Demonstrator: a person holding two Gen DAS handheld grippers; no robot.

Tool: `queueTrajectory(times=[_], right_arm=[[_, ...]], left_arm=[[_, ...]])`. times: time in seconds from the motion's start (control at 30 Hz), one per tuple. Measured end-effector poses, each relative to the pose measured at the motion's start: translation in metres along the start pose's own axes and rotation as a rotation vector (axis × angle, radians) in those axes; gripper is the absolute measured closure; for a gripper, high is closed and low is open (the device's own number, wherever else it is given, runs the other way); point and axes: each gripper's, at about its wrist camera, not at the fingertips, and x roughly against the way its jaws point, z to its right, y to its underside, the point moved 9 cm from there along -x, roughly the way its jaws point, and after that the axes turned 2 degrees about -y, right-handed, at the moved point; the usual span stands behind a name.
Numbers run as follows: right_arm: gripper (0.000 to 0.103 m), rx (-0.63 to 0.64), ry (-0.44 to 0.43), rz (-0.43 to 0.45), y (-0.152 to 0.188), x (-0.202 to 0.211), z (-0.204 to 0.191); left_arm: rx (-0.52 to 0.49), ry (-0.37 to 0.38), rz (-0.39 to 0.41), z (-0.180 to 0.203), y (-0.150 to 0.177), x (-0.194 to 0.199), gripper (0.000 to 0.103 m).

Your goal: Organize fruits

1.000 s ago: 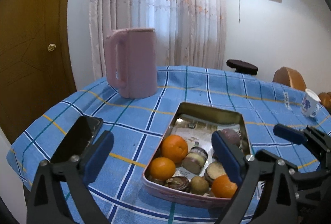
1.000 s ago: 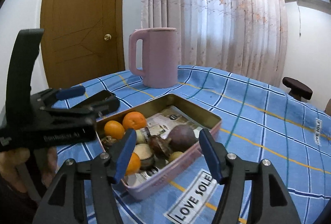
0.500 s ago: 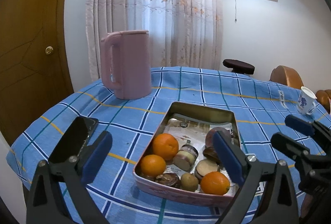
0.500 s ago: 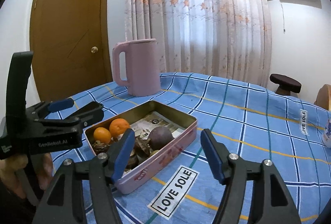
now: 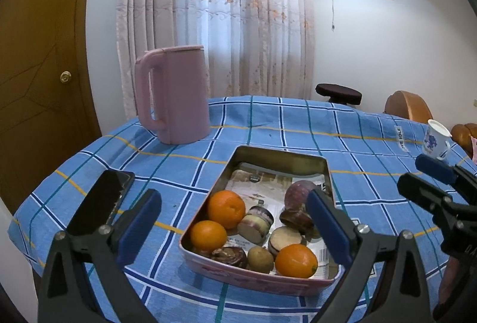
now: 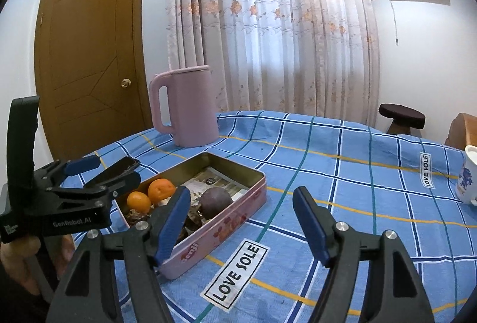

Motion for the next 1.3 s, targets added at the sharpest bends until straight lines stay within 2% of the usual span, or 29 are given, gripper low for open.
queueTrajectory(times=[0.53,0.87,1.3], right_arm=[[0.03,-0.012,0.024,0.013,0.0,0.006,0.011],[0.03,-0.009,0.052,0.043,-0.01,0.021,0.023],[0.03,-0.01,0.07,0.043,-0.008,0.028,0.033]], left_arm=[[-0.021,0.004,0.006,0.006,0.0,0.002,0.0],[-0.033,0.045,0.036,0.018,-0.006,0.014,0.0],[-0.036,0.047,0.008,0.022,-0.003,0.01,0.0]])
